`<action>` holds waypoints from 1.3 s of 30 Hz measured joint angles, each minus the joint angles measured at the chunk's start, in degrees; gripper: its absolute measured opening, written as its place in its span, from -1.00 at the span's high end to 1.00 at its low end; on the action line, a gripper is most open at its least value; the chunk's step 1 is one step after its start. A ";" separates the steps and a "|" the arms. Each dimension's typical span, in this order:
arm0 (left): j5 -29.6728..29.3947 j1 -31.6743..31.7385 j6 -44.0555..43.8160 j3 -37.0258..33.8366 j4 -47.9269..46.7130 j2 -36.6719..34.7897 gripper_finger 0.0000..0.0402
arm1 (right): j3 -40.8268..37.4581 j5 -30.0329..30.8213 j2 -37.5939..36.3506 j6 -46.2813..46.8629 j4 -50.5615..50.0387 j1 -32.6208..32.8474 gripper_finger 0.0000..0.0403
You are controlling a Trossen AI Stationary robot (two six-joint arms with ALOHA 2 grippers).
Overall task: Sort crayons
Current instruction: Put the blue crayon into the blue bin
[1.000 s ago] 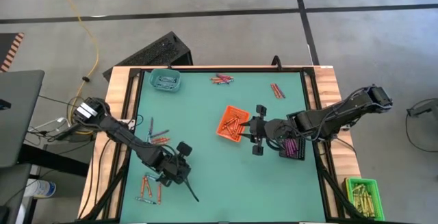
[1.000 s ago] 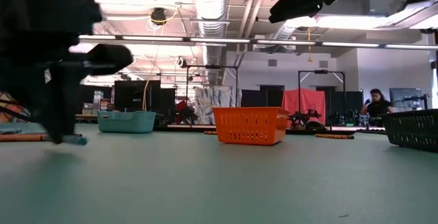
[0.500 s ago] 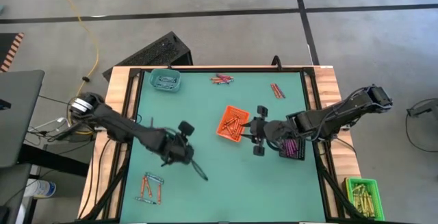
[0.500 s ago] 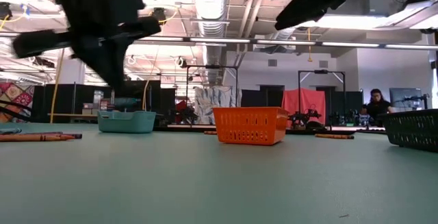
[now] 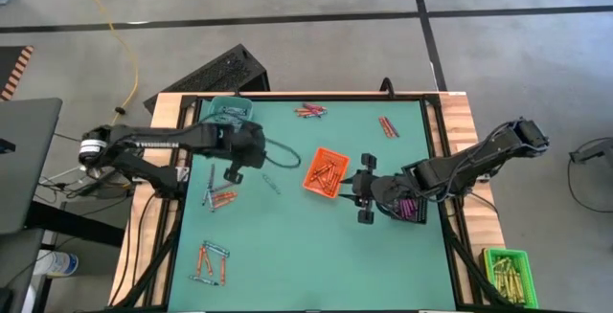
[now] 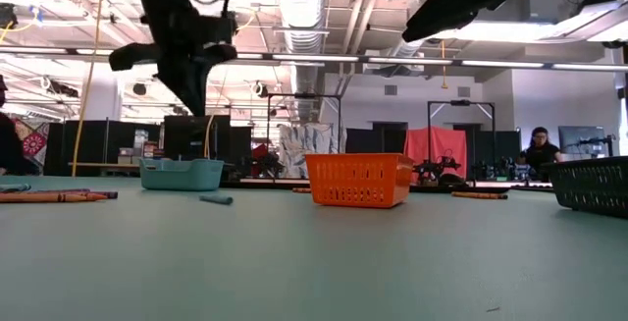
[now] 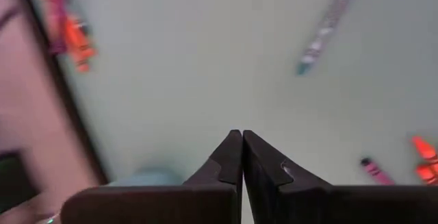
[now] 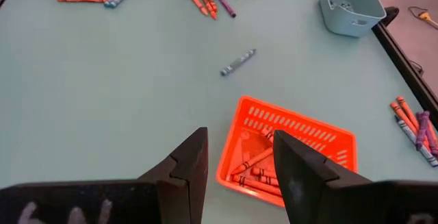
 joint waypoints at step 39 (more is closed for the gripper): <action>17.24 0.76 4.51 5.19 17.37 28.89 0.87 | 0.02 0.07 11.26 1.95 0.84 -1.36 0.21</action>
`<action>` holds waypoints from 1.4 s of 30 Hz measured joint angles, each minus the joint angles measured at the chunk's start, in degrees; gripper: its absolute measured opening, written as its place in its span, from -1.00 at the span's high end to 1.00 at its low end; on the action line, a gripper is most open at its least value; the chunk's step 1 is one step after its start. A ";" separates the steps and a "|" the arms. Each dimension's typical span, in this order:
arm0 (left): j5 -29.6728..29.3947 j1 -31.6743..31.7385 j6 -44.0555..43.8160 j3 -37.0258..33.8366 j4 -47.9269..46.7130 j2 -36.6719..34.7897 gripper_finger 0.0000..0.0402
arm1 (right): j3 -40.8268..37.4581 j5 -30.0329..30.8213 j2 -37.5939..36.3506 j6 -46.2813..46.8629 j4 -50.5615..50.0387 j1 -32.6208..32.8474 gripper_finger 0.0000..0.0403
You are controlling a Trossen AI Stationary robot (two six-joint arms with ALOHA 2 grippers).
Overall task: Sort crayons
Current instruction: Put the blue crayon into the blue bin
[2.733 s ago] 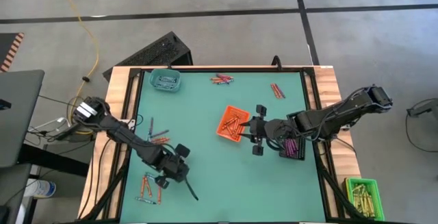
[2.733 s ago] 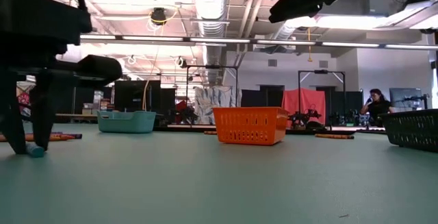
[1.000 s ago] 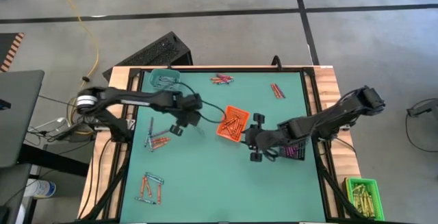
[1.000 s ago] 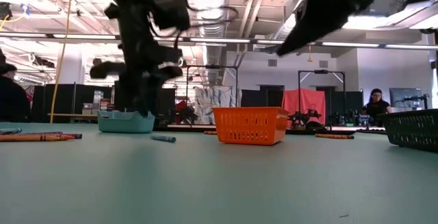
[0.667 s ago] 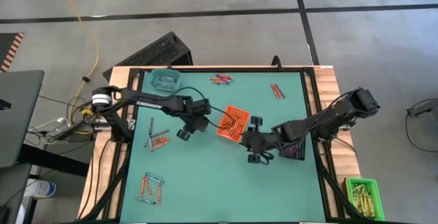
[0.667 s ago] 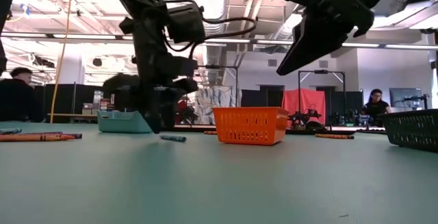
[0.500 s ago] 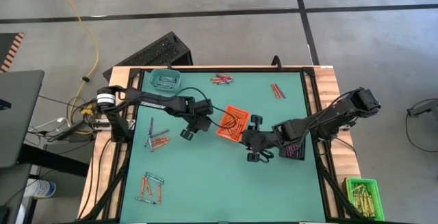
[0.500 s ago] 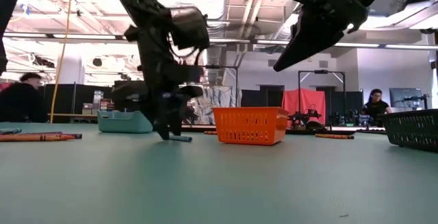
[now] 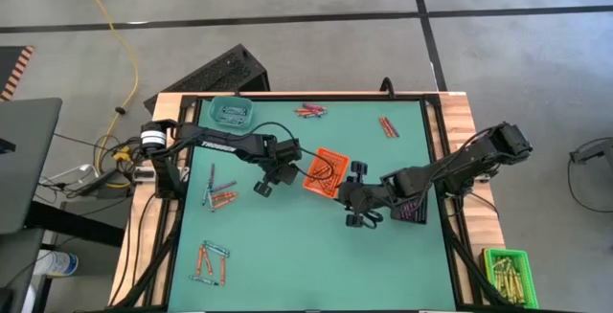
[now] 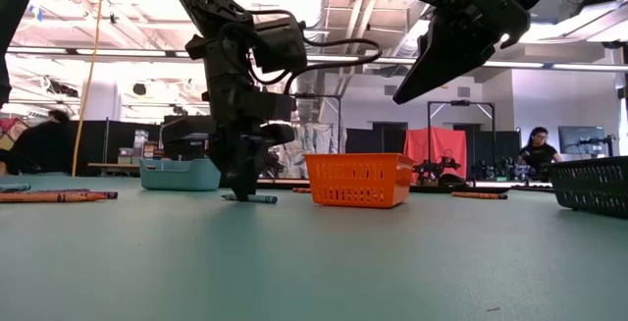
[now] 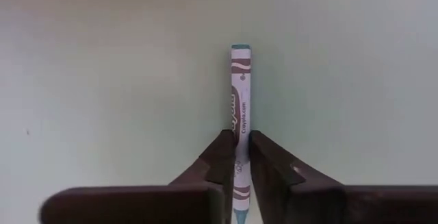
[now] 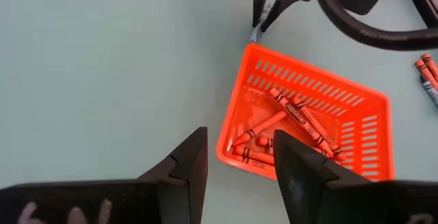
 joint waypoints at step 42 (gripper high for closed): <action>-1.31 5.72 -0.01 1.01 -3.98 -2.45 0.29 | 0.00 0.04 0.03 0.73 0.42 0.34 0.21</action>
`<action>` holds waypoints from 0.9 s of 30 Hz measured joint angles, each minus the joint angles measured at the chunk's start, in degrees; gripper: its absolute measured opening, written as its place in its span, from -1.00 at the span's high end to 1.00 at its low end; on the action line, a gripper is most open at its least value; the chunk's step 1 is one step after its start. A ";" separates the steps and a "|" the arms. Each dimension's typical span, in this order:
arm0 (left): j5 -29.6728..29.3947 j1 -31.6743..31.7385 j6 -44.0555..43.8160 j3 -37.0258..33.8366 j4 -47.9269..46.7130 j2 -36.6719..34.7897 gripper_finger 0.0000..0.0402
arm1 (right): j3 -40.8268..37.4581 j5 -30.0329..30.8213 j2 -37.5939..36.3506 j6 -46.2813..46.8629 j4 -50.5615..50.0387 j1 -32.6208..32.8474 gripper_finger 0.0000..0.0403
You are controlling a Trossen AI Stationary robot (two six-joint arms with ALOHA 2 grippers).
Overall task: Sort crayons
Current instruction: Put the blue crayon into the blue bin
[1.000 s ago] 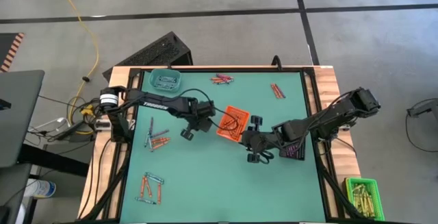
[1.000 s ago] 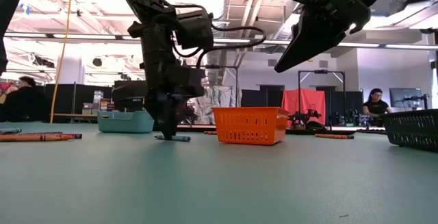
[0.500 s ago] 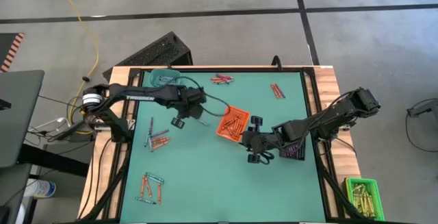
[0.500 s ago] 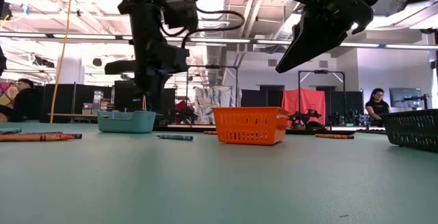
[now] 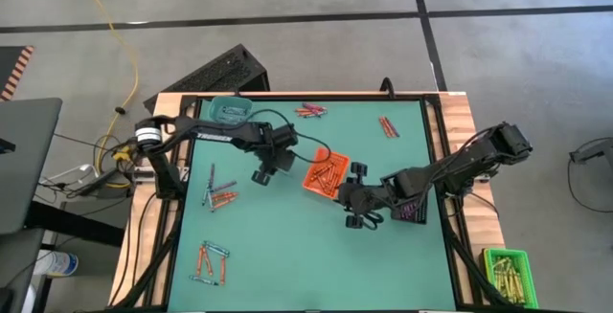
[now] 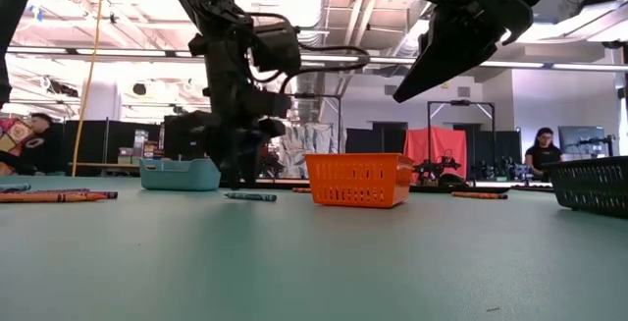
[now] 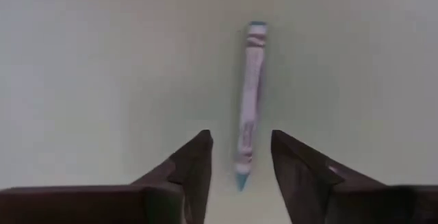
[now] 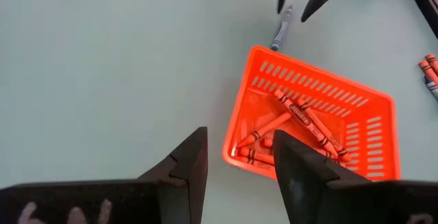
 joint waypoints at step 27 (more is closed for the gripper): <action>-0.42 -2.83 -1.85 0.33 1.31 6.04 0.95 | 0.00 0.04 0.00 0.26 0.68 -0.06 0.21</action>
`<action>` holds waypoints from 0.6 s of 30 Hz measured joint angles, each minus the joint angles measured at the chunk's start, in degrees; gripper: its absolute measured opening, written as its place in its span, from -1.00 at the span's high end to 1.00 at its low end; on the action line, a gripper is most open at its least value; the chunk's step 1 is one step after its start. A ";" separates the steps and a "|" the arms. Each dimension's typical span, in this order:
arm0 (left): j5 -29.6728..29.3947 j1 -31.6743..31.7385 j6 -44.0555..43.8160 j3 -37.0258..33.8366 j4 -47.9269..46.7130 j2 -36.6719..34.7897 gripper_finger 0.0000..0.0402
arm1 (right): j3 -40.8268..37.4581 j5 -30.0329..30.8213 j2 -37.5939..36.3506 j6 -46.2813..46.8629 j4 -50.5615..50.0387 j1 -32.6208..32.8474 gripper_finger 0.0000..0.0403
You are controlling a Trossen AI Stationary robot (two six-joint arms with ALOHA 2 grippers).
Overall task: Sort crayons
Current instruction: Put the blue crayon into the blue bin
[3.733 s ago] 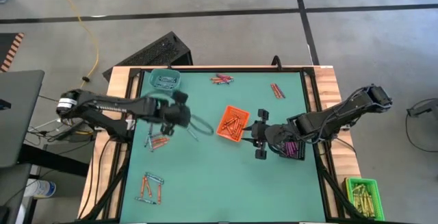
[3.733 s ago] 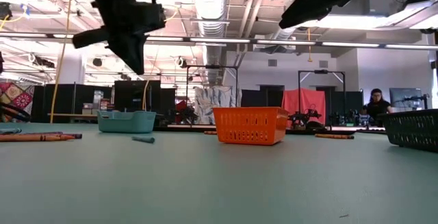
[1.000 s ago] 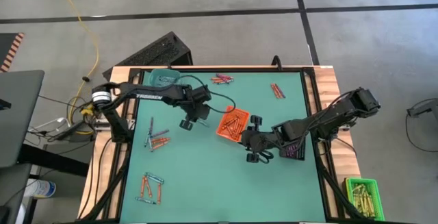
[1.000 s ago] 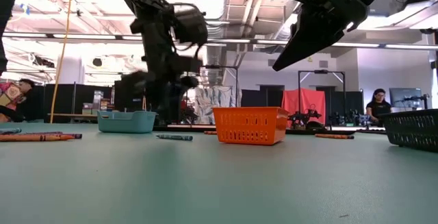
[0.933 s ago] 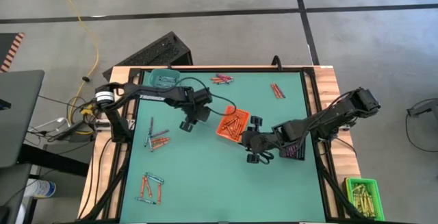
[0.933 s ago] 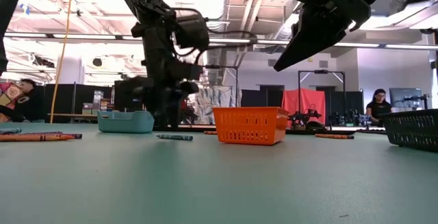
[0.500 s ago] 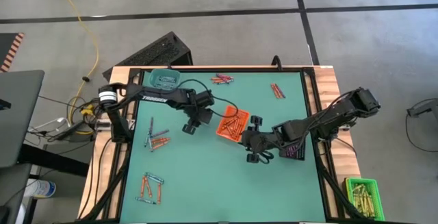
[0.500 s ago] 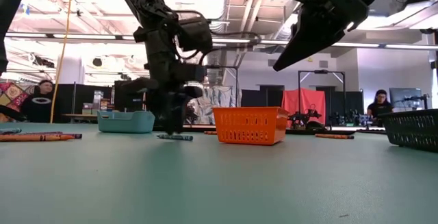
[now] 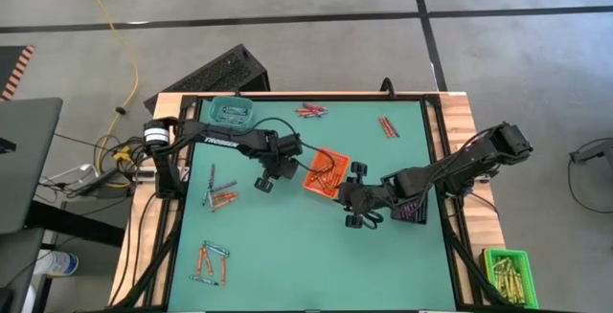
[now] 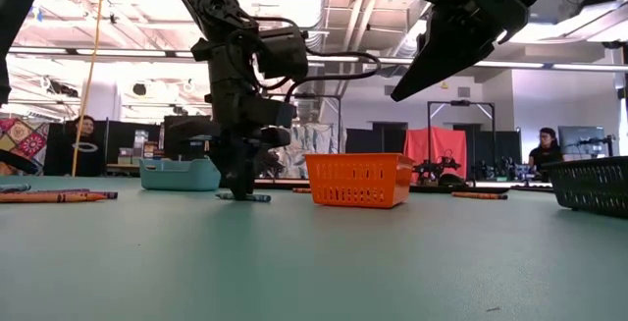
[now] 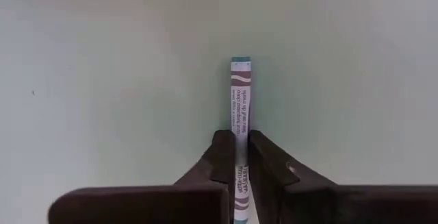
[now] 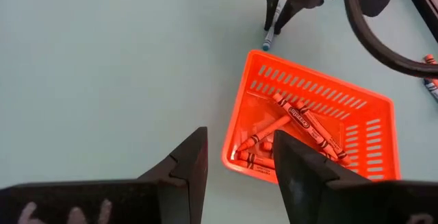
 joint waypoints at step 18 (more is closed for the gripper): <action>-8.19 -0.81 1.44 -0.44 -4.21 -8.47 1.00 | 0.00 0.00 0.00 -0.14 -0.28 0.00 0.21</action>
